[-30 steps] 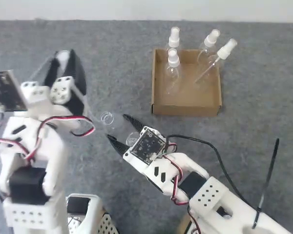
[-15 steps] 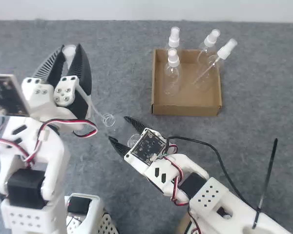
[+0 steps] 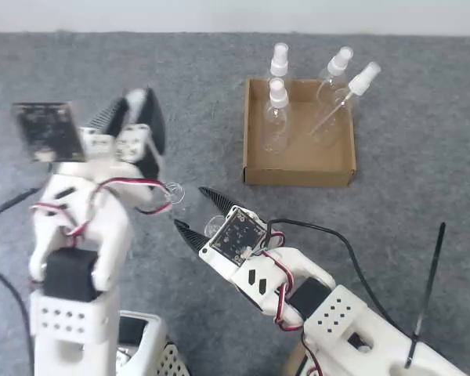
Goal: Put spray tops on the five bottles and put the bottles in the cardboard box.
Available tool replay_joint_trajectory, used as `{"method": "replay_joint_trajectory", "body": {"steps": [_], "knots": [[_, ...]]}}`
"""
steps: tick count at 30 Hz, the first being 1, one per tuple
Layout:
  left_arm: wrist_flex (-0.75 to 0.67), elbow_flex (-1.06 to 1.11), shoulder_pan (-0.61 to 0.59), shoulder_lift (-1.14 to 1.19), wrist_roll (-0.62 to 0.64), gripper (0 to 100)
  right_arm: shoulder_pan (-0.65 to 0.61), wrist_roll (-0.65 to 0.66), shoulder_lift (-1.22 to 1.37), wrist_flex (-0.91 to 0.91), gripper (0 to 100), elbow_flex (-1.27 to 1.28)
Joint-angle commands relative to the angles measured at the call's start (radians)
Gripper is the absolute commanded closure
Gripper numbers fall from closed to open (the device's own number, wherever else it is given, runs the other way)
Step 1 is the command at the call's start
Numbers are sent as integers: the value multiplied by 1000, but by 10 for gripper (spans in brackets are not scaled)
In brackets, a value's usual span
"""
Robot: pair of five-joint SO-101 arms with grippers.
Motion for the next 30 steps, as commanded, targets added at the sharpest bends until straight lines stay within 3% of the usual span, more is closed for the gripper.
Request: {"method": "replay_joint_trajectory", "body": {"steps": [1,3,8,20,26,30], "knots": [[-17,45,52,-8,-5,989,15,-15,-38,-27,993,-2],[2,74,77,-8,-6,989,24,-48,-38,-38,993,6],[78,110,101,-8,-9,989,97,-279,-38,-74,993,9],[175,108,100,-8,-38,985,110,-273,-28,-79,993,12],[173,58,100,-8,-64,853,111,-272,-28,-77,993,12],[175,-4,97,-8,-64,841,111,-272,-28,-77,993,14]]}}
